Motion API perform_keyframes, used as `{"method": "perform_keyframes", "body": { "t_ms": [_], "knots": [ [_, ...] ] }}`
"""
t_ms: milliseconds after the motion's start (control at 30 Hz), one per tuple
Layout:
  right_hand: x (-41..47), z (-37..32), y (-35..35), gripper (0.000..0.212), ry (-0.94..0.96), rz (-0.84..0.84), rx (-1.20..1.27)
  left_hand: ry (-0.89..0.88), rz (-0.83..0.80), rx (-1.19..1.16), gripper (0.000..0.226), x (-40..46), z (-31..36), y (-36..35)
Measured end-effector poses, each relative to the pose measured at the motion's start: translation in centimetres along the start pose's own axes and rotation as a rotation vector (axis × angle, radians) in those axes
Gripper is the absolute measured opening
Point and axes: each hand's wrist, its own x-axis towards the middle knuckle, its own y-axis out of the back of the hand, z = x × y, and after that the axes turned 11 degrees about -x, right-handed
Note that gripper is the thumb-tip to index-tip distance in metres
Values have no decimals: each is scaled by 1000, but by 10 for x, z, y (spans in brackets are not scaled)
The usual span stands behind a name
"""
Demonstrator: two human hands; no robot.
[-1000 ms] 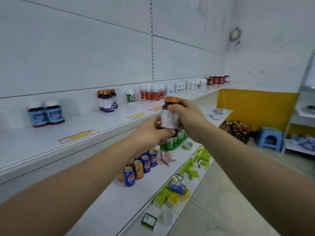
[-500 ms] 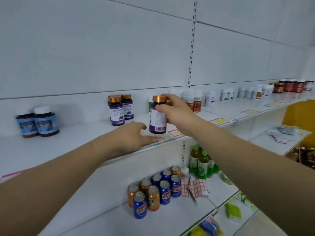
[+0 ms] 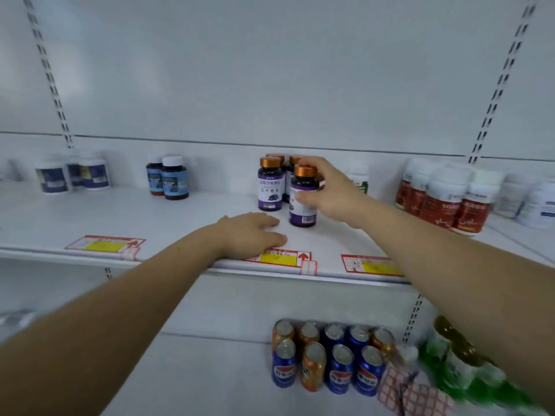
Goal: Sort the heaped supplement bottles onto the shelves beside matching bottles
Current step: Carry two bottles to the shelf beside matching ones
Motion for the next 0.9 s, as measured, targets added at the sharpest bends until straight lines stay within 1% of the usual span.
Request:
{"method": "perform_keyframes", "body": {
  "t_ms": [133, 267, 400, 633, 767, 833, 900],
  "knots": [
    [9, 6, 5, 65, 11, -34, -7, 14, 14, -63, 58, 1, -4, 2],
    [16, 10, 1, 68, 12, -2, -63, 23, 9, -99, 58, 3, -7, 2],
    [22, 11, -1, 66, 23, -10, -119, 20, 15, -127, 58, 3, -8, 2],
    [28, 14, -8, 59, 54, 50, -271, 22, 13, -129, 58, 7, -8, 1],
    [30, 14, -12, 58, 65, 66, -327, 20, 35, -134, 55, 5, -7, 2],
    [30, 14, -13, 60, 59, 50, -349, 24, 43, -152, 52, 3, -5, 2],
    [29, 12, -10, 69, 55, 35, -368, 26, 55, -170, 51, 0, -2, 4]
  ]
}}
